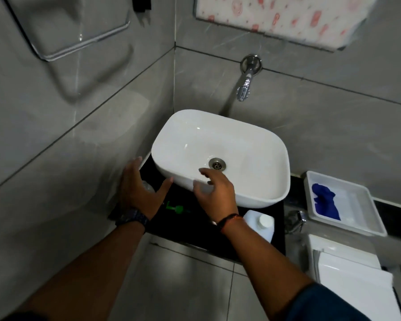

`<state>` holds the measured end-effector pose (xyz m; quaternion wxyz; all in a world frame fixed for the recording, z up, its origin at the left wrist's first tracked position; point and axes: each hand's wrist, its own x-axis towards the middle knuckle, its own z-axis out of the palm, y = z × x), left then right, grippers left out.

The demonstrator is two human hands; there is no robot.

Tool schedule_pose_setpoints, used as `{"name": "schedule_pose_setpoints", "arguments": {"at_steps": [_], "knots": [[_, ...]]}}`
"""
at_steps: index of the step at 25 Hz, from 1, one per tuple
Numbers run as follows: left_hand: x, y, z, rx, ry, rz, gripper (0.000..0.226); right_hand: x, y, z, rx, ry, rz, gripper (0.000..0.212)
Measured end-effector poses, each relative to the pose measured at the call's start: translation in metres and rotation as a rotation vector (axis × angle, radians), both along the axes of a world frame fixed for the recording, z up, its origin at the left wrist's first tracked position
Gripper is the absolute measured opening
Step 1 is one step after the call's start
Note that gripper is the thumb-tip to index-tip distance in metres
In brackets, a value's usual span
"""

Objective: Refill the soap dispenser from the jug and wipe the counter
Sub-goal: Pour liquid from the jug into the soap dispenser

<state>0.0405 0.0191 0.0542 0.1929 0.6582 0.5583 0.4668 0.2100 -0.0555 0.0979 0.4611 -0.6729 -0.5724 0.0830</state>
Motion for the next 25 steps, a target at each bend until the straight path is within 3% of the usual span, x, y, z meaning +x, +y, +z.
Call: {"name": "schedule_pose_setpoints", "arguments": {"at_steps": [4, 7, 9, 13, 16, 20, 25], "knots": [[0.054, -0.027, 0.033, 0.134, 0.023, -0.119, 0.074, 0.064, -0.049, 0.038, 0.198, 0.216, -0.245, 0.020], [0.099, -0.060, 0.035, 0.134, 0.060, -0.305, 0.062, 0.111, -0.097, 0.023, 0.174, 0.401, -0.410, 0.028], [0.122, -0.078, 0.029, 0.052, 0.115, -0.486, 0.061, 0.127, -0.126, -0.003, 0.022, 0.467, -0.369, 0.043], [0.154, -0.101, 0.009, -0.096, 0.244, -0.757, 0.062, 0.135, -0.156, -0.059, -0.396, 0.529, -0.053, 0.081], [0.161, -0.108, -0.002, -0.088, 0.263, -0.829, 0.060, 0.131, -0.152, -0.080, -0.434, 0.472, 0.000, 0.101], [0.169, -0.119, -0.002, -0.087, 0.220, -0.852, 0.048, 0.125, -0.142, -0.089, -0.394, 0.466, -0.033, 0.085], [0.167, -0.123, 0.005, -0.018, 0.273, -0.678, 0.038, 0.125, -0.138, -0.087, -0.391, 0.489, -0.031, 0.078]]}}
